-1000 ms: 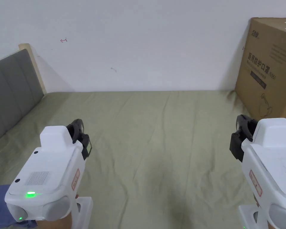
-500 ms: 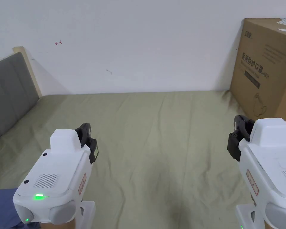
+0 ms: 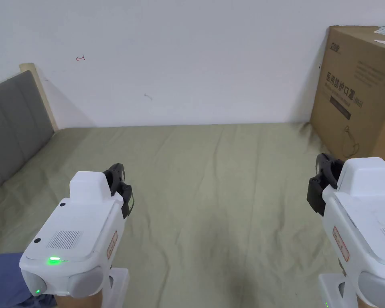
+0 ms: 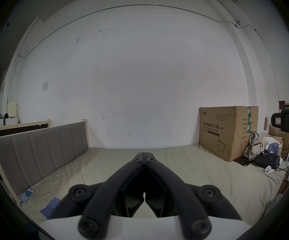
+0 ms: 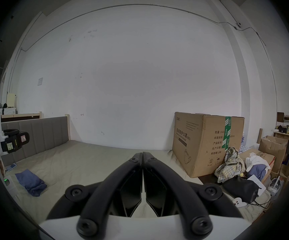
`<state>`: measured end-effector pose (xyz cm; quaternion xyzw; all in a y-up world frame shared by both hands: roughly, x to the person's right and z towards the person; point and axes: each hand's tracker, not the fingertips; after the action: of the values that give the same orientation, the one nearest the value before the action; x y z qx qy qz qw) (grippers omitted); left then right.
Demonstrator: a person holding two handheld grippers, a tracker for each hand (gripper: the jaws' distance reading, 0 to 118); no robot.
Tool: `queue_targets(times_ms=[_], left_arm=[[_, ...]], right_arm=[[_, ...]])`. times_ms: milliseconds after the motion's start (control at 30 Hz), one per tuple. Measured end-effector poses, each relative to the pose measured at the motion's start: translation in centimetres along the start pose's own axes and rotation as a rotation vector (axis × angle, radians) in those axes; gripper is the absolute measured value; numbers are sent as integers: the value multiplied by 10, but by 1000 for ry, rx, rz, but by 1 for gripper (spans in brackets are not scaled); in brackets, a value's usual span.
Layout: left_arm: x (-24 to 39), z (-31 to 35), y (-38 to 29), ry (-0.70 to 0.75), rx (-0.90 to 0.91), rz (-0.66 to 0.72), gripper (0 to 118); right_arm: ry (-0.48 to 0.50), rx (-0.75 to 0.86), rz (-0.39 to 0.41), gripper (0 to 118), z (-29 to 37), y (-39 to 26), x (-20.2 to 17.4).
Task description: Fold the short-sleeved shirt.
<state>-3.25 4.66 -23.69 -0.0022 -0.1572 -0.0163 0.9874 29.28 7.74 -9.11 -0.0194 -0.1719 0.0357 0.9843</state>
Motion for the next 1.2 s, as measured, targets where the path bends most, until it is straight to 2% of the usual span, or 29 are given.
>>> queue_targets(times_ms=[1200], left_arm=[[-2,-1,0,-12,-6,9,0]], right_arm=[[6,3,0,0,2,3,-3]])
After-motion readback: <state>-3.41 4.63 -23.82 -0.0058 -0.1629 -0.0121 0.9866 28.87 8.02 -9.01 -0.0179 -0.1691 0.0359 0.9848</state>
